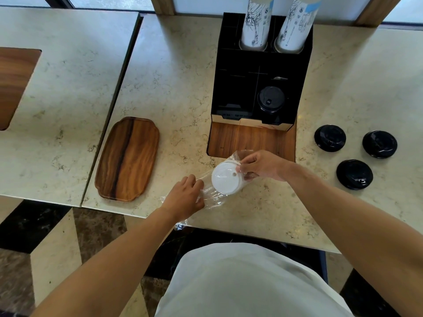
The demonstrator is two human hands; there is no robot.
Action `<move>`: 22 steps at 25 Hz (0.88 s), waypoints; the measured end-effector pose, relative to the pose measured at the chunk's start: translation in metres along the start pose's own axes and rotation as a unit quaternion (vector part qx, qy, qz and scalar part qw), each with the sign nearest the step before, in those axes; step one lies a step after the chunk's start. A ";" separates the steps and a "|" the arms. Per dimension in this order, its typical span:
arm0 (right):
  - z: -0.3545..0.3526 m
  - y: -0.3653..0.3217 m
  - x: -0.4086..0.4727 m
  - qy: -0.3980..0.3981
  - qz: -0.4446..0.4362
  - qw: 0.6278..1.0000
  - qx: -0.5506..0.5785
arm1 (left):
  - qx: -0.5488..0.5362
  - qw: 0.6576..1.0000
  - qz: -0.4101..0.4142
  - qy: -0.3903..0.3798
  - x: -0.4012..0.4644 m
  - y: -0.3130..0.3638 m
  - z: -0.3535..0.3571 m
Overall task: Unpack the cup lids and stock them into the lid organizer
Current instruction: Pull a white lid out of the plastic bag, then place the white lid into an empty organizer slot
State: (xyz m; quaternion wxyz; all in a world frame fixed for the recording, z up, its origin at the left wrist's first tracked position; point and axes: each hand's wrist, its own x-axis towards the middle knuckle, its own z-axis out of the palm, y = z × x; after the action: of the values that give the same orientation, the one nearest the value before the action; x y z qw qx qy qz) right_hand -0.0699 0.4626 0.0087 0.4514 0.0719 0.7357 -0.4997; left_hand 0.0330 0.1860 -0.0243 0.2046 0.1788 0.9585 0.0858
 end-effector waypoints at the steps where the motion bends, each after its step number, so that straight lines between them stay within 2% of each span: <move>1: -0.002 -0.002 -0.002 0.012 -0.005 1.000 -0.015 | 0.006 1.000 -0.008 -0.002 -0.001 -0.001 0.000; 4: -0.008 -0.006 -0.004 0.060 -0.020 0.998 -0.022 | 0.018 0.999 -0.029 -0.005 -0.006 -0.009 0.001; 8: -0.007 -0.007 0.000 0.132 -0.020 0.989 0.067 | 0.015 0.997 -0.077 0.014 -0.014 -0.019 0.000; 11: 0.001 -0.007 0.003 0.121 0.014 0.985 0.122 | 0.007 0.995 -0.092 0.042 -0.018 -0.019 -0.005; 13: 0.006 -0.006 0.005 0.109 0.044 0.988 0.103 | 0.028 0.996 -0.058 0.068 -0.017 -0.017 -0.009; 15: 0.010 -0.006 0.008 0.106 0.056 0.992 0.033 | 0.043 0.995 0.026 0.081 -0.012 -0.011 -0.013; 18: 0.013 -0.005 0.011 0.113 0.039 0.992 -0.037 | 0.042 0.989 0.132 0.058 -0.002 0.000 -0.015; 22: 0.014 -0.005 0.013 0.125 0.037 0.991 -0.031 | 0.047 0.994 0.100 0.020 0.004 0.003 -0.014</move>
State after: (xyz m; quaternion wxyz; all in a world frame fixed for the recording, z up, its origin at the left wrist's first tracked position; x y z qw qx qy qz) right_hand -0.0720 0.4446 0.0012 0.3762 0.1468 0.7983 -0.4468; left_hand 0.0246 0.1887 -0.0128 0.1673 0.2812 0.9428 0.0641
